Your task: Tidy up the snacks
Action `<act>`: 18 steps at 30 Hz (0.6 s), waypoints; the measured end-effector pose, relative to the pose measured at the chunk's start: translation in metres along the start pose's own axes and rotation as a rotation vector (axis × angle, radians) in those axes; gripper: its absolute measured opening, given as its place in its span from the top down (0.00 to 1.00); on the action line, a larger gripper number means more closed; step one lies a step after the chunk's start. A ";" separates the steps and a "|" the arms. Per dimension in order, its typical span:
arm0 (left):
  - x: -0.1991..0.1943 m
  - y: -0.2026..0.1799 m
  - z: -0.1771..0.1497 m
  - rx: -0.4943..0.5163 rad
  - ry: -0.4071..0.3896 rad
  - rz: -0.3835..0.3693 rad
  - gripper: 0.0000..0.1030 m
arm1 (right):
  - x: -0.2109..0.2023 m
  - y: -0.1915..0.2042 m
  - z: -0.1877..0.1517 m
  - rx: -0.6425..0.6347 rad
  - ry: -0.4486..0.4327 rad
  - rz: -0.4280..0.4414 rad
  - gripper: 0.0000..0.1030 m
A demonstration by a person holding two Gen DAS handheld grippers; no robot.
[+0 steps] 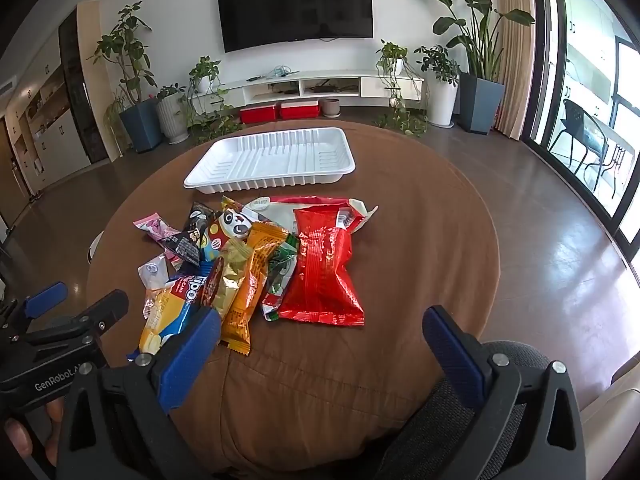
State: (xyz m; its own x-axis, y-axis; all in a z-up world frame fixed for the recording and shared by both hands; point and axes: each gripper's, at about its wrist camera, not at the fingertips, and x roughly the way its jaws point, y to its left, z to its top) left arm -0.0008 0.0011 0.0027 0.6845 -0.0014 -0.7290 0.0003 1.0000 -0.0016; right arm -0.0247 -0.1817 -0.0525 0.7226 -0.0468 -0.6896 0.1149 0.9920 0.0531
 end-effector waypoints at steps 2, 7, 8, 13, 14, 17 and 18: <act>0.001 0.000 0.000 0.000 0.000 -0.001 0.00 | 0.000 0.000 0.000 0.000 0.001 0.000 0.00; 0.001 0.000 0.000 0.000 0.001 -0.001 0.00 | 0.000 0.000 0.000 -0.001 0.003 0.000 0.00; 0.000 0.000 0.000 0.000 0.000 -0.001 0.00 | 0.000 0.000 0.000 -0.001 0.003 0.000 0.00; 0.001 0.000 0.000 -0.001 0.001 -0.002 0.00 | -0.001 0.001 0.001 0.000 0.005 -0.001 0.00; 0.001 0.000 0.000 -0.001 0.001 -0.001 0.00 | -0.001 0.001 0.001 -0.001 0.007 -0.001 0.00; 0.001 0.000 0.000 0.000 0.001 -0.001 0.00 | 0.003 0.000 -0.003 -0.002 0.008 -0.002 0.00; 0.001 0.000 0.000 0.000 0.001 -0.002 0.00 | 0.003 0.000 -0.002 -0.002 0.009 -0.001 0.00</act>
State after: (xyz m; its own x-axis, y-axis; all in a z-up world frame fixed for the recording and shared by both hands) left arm -0.0006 0.0012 0.0019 0.6836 -0.0029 -0.7299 0.0012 1.0000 -0.0029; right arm -0.0241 -0.1814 -0.0563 0.7165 -0.0468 -0.6960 0.1145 0.9921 0.0512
